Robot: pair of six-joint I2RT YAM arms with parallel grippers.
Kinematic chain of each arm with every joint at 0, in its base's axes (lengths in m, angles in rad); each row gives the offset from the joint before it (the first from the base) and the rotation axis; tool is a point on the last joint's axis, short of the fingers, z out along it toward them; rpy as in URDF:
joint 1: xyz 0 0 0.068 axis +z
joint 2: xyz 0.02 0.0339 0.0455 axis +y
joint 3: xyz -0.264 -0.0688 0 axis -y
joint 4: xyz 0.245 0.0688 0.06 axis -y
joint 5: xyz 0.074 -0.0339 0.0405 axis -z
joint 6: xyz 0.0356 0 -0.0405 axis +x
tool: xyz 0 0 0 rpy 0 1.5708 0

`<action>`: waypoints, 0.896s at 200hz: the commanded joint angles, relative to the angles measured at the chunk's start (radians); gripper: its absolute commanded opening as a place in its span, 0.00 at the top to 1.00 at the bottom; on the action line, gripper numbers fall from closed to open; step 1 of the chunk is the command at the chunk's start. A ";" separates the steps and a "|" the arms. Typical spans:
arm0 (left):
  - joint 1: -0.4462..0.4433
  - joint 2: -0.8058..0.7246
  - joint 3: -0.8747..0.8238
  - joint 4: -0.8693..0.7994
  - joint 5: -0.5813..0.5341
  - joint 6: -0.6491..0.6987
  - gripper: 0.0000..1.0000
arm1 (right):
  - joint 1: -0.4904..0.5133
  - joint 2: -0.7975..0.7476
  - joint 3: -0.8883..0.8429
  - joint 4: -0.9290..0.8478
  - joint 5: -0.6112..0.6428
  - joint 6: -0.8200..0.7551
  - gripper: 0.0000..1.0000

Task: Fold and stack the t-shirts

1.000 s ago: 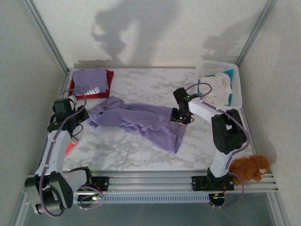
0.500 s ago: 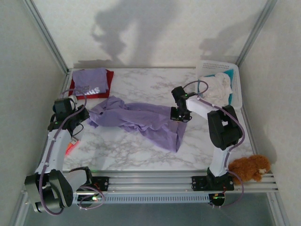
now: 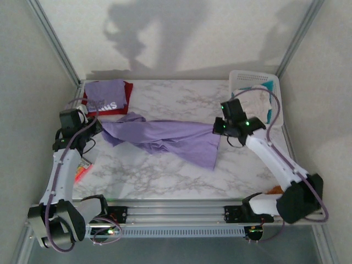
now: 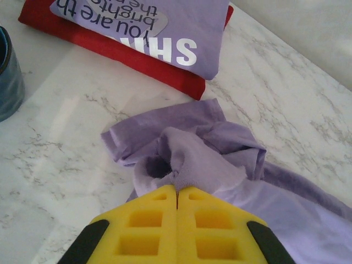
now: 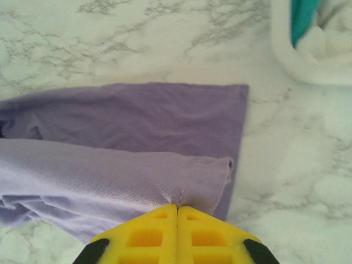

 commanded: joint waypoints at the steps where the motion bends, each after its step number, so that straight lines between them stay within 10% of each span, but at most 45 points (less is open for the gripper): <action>1: 0.013 -0.028 0.036 0.051 0.033 -0.035 1.00 | 0.007 -0.105 -0.085 0.063 0.064 -0.011 1.00; 69: 0.012 -0.045 0.197 0.100 0.137 -0.052 1.00 | 0.007 -0.224 0.063 0.055 0.090 -0.111 1.00; 118: 0.013 -0.014 0.044 -0.010 0.059 -0.035 1.00 | 0.098 -0.315 -0.335 -0.067 -0.003 0.391 1.00; 142: 0.011 0.006 -0.056 -0.022 0.039 -0.061 1.00 | 0.101 -0.225 -0.327 -0.123 -0.025 0.423 0.52; 179: 0.012 0.098 -0.060 -0.033 0.046 -0.063 1.00 | 0.030 -0.149 -0.230 -0.148 0.011 0.303 0.47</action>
